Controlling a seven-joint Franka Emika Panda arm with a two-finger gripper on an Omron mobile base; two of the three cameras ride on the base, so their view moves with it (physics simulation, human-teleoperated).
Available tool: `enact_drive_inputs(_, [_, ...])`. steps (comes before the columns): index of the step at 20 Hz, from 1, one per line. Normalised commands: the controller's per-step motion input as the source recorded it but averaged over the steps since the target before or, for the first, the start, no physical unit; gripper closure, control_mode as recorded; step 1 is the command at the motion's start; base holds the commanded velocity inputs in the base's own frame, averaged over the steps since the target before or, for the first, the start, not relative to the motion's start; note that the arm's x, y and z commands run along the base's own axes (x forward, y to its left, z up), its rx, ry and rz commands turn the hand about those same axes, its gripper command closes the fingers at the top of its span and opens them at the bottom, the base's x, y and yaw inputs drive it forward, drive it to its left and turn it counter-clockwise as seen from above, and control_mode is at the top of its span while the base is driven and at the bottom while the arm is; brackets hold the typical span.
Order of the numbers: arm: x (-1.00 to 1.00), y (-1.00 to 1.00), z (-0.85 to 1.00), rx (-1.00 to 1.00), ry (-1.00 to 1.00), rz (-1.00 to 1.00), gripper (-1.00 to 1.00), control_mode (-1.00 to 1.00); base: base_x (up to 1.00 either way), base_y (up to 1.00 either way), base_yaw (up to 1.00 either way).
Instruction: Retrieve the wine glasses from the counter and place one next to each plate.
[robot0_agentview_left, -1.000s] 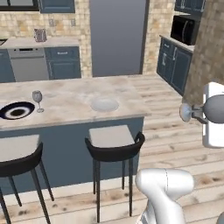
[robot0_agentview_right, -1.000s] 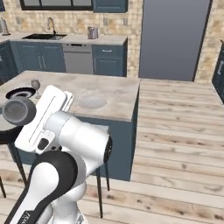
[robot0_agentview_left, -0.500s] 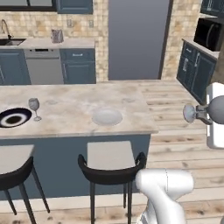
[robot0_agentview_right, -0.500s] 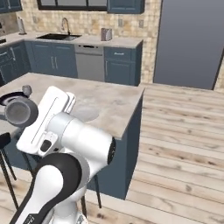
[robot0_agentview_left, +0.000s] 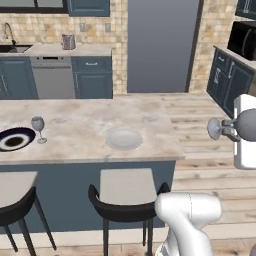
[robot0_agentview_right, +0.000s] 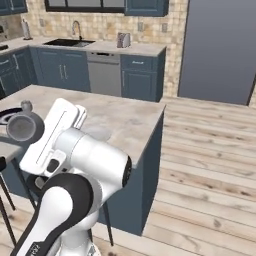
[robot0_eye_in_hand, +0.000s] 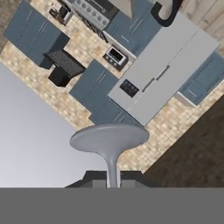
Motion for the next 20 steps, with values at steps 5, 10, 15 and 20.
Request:
enact_drive_inputs(5, [0.0, 0.0, 0.0, 0.0, 0.0, 0.0, 1.0, 1.0, 0.62, -0.27, 0.36])
enact_drive_inputs(10, [0.0, 0.0, 0.0, 0.0, 0.0, 0.0, 1.0, 1.0, 0.66, -0.35, 0.38])
enact_drive_inputs(15, [1.0, -0.48, -0.53, 0.0, 0.16, 0.21, 1.0, -1.0, 0.0, 0.0, 0.0])
enact_drive_inputs(20, [0.97, -0.57, -0.65, 0.0, 0.21, 0.14, 1.0, -1.0, 0.0, 0.0, 0.0])
